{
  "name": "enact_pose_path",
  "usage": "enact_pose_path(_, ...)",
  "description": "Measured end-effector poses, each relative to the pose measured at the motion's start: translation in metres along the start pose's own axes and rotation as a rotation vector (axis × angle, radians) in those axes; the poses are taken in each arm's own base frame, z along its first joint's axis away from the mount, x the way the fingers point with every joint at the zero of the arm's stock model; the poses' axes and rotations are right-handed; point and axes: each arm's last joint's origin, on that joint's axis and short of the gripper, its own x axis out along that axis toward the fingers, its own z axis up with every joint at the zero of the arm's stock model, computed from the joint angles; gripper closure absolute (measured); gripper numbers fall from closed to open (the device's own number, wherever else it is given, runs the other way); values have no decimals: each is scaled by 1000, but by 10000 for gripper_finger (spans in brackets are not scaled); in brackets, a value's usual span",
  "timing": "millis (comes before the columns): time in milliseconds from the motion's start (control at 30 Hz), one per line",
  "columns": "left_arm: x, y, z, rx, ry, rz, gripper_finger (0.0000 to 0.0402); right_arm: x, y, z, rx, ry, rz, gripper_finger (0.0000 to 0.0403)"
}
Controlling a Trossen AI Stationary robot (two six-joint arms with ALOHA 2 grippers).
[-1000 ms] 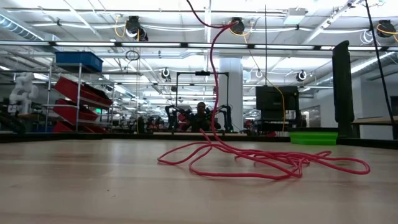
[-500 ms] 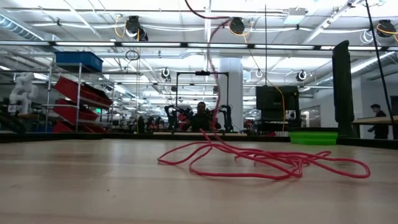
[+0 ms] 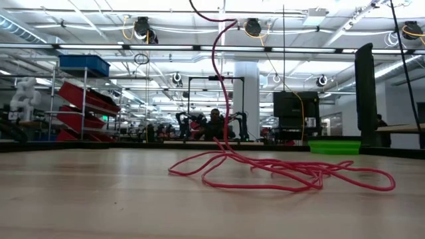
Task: Coil cords
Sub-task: Coil the red wire into the spool
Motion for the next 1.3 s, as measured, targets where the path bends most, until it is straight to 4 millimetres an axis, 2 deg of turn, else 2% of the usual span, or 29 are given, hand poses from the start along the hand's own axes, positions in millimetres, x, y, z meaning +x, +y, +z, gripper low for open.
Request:
enact_pose_path(167, 0, -1, 1, -1, -27, -36, 400, -11, 15, 2, -176, -11, 49, 325)
enact_pose_path(300, 0, -2, 1, 0, -56, -78, 400, -12, 25, -4, -333, 11, -9, 325)
enact_pose_path(400, 0, -3, 2, -5, -73, -102, 400, -10, 27, -6, -384, 18, -50, 325)
enact_pose_path(633, 0, -4, 2, -5, -87, -121, 400, -10, 27, -5, -382, 5, -57, 322)
enact_pose_path(1000, 0, -5, 3, -8, -128, -176, 400, -5, 22, -6, -338, 11, -72, 264)
enact_pose_path(1133, 0, -5, 4, -9, -132, -181, 400, -5, 21, -6, -333, 10, -68, 265)
enact_pose_path(1300, 0, -5, 4, -10, -132, -181, 400, -2, 21, -7, -320, 1, 8, 288)
